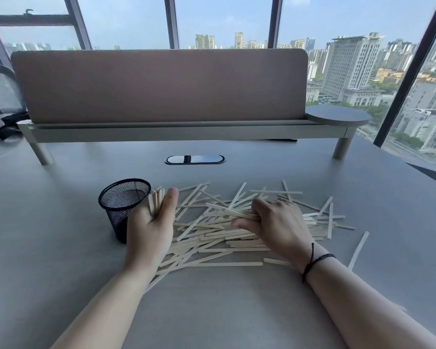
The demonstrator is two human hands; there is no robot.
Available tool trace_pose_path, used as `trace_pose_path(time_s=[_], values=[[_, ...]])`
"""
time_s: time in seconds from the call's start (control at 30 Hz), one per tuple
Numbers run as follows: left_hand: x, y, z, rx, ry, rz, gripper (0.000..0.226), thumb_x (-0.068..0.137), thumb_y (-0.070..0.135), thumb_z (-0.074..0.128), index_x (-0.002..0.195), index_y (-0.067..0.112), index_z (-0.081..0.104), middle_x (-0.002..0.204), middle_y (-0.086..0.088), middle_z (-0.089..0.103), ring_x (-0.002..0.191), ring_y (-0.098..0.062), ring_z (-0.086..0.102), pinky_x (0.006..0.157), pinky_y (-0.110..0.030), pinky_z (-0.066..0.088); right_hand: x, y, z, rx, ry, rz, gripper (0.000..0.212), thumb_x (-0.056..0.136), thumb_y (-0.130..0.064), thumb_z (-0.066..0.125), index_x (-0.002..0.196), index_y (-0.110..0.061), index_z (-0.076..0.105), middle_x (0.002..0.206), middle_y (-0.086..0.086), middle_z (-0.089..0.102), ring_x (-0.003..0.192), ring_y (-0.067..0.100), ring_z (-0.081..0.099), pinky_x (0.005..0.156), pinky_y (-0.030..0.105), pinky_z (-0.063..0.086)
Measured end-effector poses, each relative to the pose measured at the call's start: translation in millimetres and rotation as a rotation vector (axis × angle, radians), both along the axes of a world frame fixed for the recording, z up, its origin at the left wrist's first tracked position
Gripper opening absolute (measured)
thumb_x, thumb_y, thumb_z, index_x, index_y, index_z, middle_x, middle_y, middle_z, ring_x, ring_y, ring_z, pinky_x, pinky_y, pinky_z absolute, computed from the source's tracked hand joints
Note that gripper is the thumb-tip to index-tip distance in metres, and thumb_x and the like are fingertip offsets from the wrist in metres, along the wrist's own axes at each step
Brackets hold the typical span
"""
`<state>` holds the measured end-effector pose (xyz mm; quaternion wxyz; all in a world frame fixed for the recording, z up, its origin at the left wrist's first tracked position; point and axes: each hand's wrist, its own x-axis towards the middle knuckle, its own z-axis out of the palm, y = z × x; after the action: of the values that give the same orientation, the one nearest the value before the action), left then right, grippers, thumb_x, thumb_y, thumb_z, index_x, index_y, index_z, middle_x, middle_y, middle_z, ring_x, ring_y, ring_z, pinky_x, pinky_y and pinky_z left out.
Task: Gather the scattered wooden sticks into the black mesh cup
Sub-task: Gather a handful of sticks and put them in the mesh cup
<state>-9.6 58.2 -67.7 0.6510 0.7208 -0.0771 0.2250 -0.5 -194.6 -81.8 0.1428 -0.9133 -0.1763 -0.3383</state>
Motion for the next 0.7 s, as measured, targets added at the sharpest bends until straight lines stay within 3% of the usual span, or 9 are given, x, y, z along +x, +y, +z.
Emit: trace_pose_path(time_s=[0.1,0.3,0.4,0.47,0.53,0.6,0.7], values=[[2,3,0,-0.021,0.003,0.001,0.057,0.085,0.068,0.06,0.054,0.026,0.035,0.05,0.008,0.029,0.051,-0.016,0.024,0.052,-0.037,0.025,-4,1,4,0.046,0.001,-0.018,0.078,0.076,-0.091,0.035,0.066,-0.014,0.045,0.048,0.005,0.054,0.05,0.039,0.053,0.044,0.033,0.035],[0,0,2,-0.013,-0.017,0.006,0.056,0.087,0.063,0.059,0.058,0.023,0.031,0.056,-0.007,0.027,0.054,-0.021,0.025,0.051,-0.041,0.026,-7,5,3,-0.088,0.099,-0.038,0.067,0.069,-0.089,0.048,0.071,-0.022,0.044,0.054,0.002,0.06,0.053,0.034,0.061,0.047,0.029,0.034],[-1,1,3,-0.028,-0.012,-0.001,0.054,0.086,0.062,0.06,0.057,0.026,0.034,0.055,-0.003,0.027,0.053,-0.017,0.024,0.052,-0.038,0.025,-8,6,3,-0.138,0.09,-0.05,0.049,0.072,-0.058,0.073,0.065,-0.02,0.044,0.051,0.003,0.059,0.049,0.035,0.059,0.043,0.028,0.035],[0,1,4,-0.039,-0.001,0.0,0.053,0.086,0.063,0.06,0.056,0.026,0.035,0.053,0.001,0.028,0.051,-0.016,0.024,0.052,-0.034,0.024,-11,9,10,-0.111,0.088,-0.053,0.033,0.067,-0.035,0.071,0.061,-0.017,0.044,0.049,0.004,0.056,0.047,0.036,0.057,0.043,0.025,0.029],[-1,1,6,-0.062,0.006,-0.002,0.053,0.085,0.062,0.061,0.055,0.026,0.035,0.051,0.003,0.028,0.048,-0.016,0.023,0.051,-0.03,0.023,-14,12,23,-0.056,0.067,-0.043,0.029,0.065,-0.028,0.065,0.058,-0.019,0.038,0.046,0.004,0.051,0.045,0.036,0.052,0.042,0.025,0.028],[-4,-2,10,-0.11,0.02,-0.016,0.055,0.087,0.058,0.061,0.053,0.025,0.032,0.049,0.003,0.025,0.047,-0.015,0.02,0.05,-0.028,0.021,-22,18,41,0.055,0.04,-0.022,0.04,0.074,-0.028,0.068,0.059,-0.021,0.032,0.042,0.001,0.037,0.043,0.034,0.039,0.04,0.028,0.033],[-11,-7,18,-0.205,0.059,-0.062,0.059,0.09,0.049,0.058,0.044,0.023,0.032,0.038,0.005,0.027,0.036,-0.015,0.021,0.046,-0.022,0.022,-41,40,75,0.487,0.073,0.136,0.055,0.092,-0.036,0.069,0.055,-0.02,0.032,0.04,-0.005,0.024,0.041,0.016,0.024,0.038,0.027,0.028]])
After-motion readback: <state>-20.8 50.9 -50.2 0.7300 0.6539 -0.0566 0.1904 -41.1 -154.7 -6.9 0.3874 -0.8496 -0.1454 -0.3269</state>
